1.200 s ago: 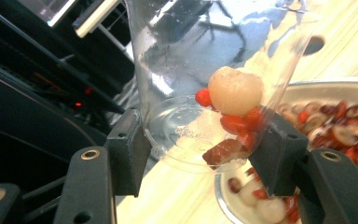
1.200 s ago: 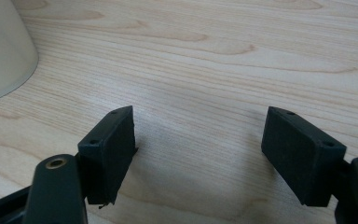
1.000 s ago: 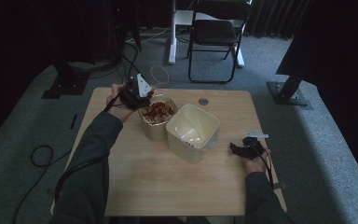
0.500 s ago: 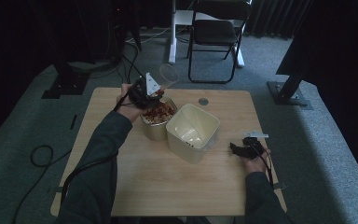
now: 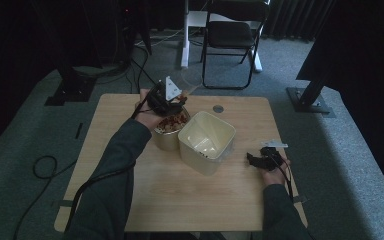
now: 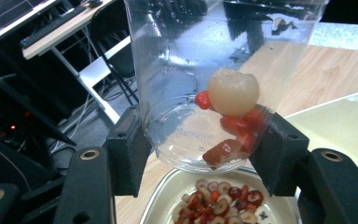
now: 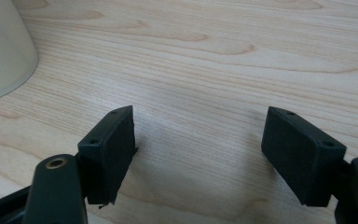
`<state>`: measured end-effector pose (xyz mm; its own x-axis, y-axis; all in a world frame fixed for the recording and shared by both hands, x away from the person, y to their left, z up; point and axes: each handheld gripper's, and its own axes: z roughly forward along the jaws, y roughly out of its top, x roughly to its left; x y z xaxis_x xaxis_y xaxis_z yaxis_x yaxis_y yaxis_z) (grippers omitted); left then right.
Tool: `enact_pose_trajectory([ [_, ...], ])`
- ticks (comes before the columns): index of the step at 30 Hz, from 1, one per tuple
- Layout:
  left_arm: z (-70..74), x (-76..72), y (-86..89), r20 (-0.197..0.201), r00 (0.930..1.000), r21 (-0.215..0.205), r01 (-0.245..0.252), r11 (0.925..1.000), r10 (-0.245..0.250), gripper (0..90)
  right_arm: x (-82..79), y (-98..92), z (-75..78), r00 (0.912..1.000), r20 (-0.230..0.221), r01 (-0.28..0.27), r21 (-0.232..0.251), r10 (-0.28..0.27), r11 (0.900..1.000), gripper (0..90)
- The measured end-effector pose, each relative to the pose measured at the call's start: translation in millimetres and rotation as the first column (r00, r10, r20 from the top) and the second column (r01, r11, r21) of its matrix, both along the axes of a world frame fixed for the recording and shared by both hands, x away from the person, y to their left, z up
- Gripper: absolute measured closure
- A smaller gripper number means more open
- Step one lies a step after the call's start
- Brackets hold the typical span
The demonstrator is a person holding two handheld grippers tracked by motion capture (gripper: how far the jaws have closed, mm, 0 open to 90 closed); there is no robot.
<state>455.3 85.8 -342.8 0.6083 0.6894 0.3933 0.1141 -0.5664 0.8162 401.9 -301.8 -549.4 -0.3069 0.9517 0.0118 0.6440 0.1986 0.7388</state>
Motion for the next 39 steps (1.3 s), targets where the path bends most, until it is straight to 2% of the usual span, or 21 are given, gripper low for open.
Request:
enact_pose_trajectory([
  [5, 1.9, -0.7, -4.3, -0.012, 0.9998, -0.028, 0.017, 0.9995, -0.017, 42.6, 0.0, 0.0, 0.0, 1.0, 0.0, 0.0, 0.0, 0.0, 1.0, 25.3],
  [8, 1.8, -3.5, -9.6, -0.009, 0.9994, -0.019, 0.034, 0.9992, -0.034, 42.6, 0.0, 0.0, 0.0, 1.0, 0.0, 0.0, 0.0, 0.0, 1.0, 25.3],
  [15, 4.1, -5.4, -16.8, -0.009, 0.9983, -0.042, 0.057, 0.9975, -0.057, 42.5, 0.0, 0.0, 0.0, 1.0, 0.0, 0.0, 0.0, 0.0, 1.0, 25.3],
  [20, 6.1, -8.5, -27.4, -0.005, 0.9964, -0.04, 0.084, 0.9956, -0.085, 42.5, 0.0, 0.0, 0.0, 1.0, 0.0, 0.0, 0.0, 0.0, 1.0, 25.3],
  [24, 7.3, -12.4, -36.8, 0.001, 0.9923, -0.039, 0.124, 0.9916, -0.124, 42.3, 0.0, 0.0, 0.0, 1.0, 0.0, 0.0, 0.0, 0.0, 1.0, 25.3],
  [35, 9.6, -18.0, -56.0, 0.006, 0.9843, -0.034, 0.176, 0.9837, -0.176, 42.2, 0.0, 0.0, 0.0, 1.0, 0.0, 0.0, 0.001, 0.0, 1.0, 25.3],
  [37, 9.9, -18.8, -58.3, 0.0, 0.9812, -0.032, 0.193, 0.9806, -0.193, 42.2, 0.0, -0.1, 0.0, 1.0, 0.0, 0.001, 0.001, -0.001, 1.0, 25.3],
  [39, 9.8, -20.2, -60.5, -0.015, 0.9733, -0.041, 0.228, 0.9727, -0.229, 41.7, 0.0, -0.1, 0.0, 1.0, 0.0, 0.002, 0.001, -0.002, 1.0, 25.3],
])
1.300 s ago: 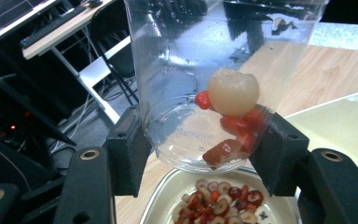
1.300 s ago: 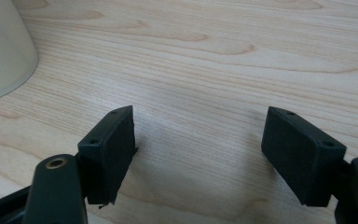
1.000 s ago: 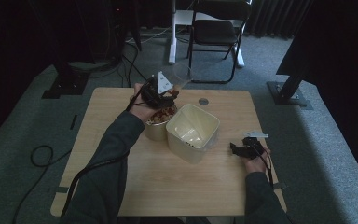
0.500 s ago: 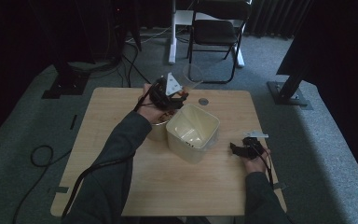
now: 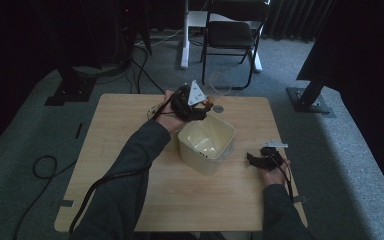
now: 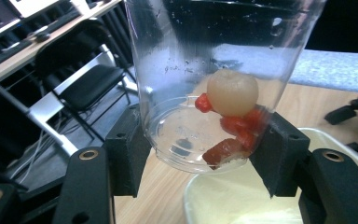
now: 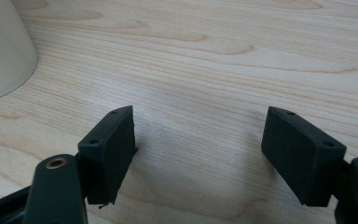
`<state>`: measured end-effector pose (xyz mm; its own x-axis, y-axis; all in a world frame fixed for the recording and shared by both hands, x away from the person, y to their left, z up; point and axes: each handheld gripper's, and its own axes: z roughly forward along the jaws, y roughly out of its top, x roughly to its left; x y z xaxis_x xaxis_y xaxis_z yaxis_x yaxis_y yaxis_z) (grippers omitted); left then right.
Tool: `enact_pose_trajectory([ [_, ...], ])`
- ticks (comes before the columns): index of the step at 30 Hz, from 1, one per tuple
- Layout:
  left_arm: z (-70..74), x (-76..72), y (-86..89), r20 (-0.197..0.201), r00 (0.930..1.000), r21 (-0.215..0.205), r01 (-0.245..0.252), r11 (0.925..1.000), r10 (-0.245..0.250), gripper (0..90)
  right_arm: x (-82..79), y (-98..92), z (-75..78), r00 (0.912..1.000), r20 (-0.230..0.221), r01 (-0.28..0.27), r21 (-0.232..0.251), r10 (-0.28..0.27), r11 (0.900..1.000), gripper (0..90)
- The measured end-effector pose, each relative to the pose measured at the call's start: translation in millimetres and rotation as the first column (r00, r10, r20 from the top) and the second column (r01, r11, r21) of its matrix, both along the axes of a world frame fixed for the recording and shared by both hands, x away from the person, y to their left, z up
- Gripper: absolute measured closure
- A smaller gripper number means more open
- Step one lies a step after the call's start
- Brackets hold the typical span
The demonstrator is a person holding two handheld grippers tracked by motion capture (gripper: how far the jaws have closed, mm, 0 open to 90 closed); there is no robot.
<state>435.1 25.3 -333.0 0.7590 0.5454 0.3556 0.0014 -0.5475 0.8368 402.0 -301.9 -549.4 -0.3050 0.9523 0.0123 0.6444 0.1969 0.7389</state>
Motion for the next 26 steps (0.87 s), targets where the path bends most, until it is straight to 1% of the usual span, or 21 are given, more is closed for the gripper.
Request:
enact_pose_trajectory([
  [1, 0.1, -0.7, -0.5, -0.004, 0.9999, -0.017, 0.015, 0.9997, -0.015, 39.2, 0.0, 0.0, 0.0, 1.0, 0.0, 0.001, 0.0, -0.001, 1.0, 25.3],
  [2, 0.1, -0.7, -0.5, -0.004, 0.9999, -0.017, 0.015, 0.9997, -0.015, 31.5, 0.0, 0.0, 0.0, 1.0, 0.0, 0.001, 0.0, -0.001, 1.0, 25.3],
  [3, 0.7, -0.2, -1.3, -0.022, 0.9995, -0.023, 0.021, 0.9995, -0.021, 31.5, 0.0, 0.0, 0.0, 1.0, 0.0, 0.001, 0.0, -0.001, 1.0, 25.3],
  [4, 0.0, 0.6, -2.8, -0.043, 0.9987, -0.026, 0.028, 0.9993, -0.029, 22.5, 0.0, 0.0, 0.0, 1.0, 0.0, 0.001, 0.0, -0.001, 1.0, 25.3],
  [5, 0.0, 0.6, -2.8, -0.043, 0.9987, -0.026, 0.028, 0.9993, -0.029, 19.8, 0.0, 0.0, 0.0, 1.0, 0.0, 0.001, 0.0, -0.001, 1.0, 25.3],
  [6, -0.8, 1.5, -2.9, -0.053, 0.9984, -0.025, 0.021, 0.9995, -0.022, 19.8, 0.0, 0.0, 0.0, 1.0, 0.0, 0.001, 0.0, -0.001, 1.0, 25.3],
  [7, -1.3, 2.7, -1.1, -0.072, 0.9969, -0.034, 0.031, 0.999, -0.033, 18.9, 0.0, 0.0, 0.0, 1.0, 0.0, 0.001, 0.0, -0.001, 1.0, 25.3],
  [8, -1.3, 2.7, -1.1, -0.072, 0.9969, -0.034, 0.031, 0.999, -0.033, 18.9, 0.0, 0.0, 0.0, 1.0, 0.0, 0.001, 0.0, -0.001, 1.0, 25.3],
  [9, -1.4, 2.9, -0.1, -0.066, 0.9975, -0.029, 0.022, 0.9993, -0.024, 18.9, 0.0, -0.1, 0.0, 1.0, 0.0, 0.001, 0.0, -0.001, 1.0, 25.3],
  [10, -0.3, 3.8, 2.6, -0.068, 0.9973, -0.044, 0.023, 0.9987, -0.026, 18.9, 0.0, -0.1, 0.0, 1.0, 0.0, 0.001, 0.0, -0.001, 1.0, 25.3],
  [11, 0.3, 3.7, 3.7, -0.062, 0.9978, -0.047, 0.019, 0.9987, -0.022, 18.9, 0.0, 0.0, 0.0, 1.0, 0.0, 0.001, 0.0, -0.001, 1.0, 25.3],
  [12, 0.9, 3.6, 4.3, -0.054, 0.9984, -0.043, 0.011, 0.999, -0.013, 19.0, 0.0, 0.0, 0.0, 1.0, 0.0, 0.002, 0.0, -0.002, 1.0, 25.3],
  [13, 1.5, 3.8, 5.3, -0.059, 0.9981, -0.047, 0.017, 0.9987, -0.02, 19.0, 0.0, 0.0, 0.0, 1.0, 0.0, 0.001, 0.0, -0.001, 1.0, 25.3],
  [15, 1.8, 3.5, 5.8, -0.055, 0.9983, -0.048, 0.016, 0.9987, -0.018, 19.0, 0.0, 0.0, 0.0, 1.0, 0.0, 0.001, 0.0, -0.001, 1.0, 25.3],
  [16, 2.3, 2.9, 6.4, -0.046, 0.9989, -0.038, 0.011, 0.9992, -0.013, 19.0, 0.0, 0.0, 0.0, 1.0, 0.0, 0.001, 0.0, -0.001, 1.0, 25.3],
  [20, 3.4, 2.7, 8.5, -0.04, 0.9991, -0.041, 0.009, 0.9991, -0.01, 19.3, 0.0, 0.0, 0.0, 1.0, 0.0, 0.002, 0.0, -0.002, 1.0, 25.3],
  [26, 3.4, 3.2, 13.5, -0.034, 0.9994, -0.047, -0.008, 0.9989, 0.007, 21.2, 0.0, -0.1, 0.0, 1.0, 0.0, 0.001, 0.0, -0.001, 1.0, 25.3],
])
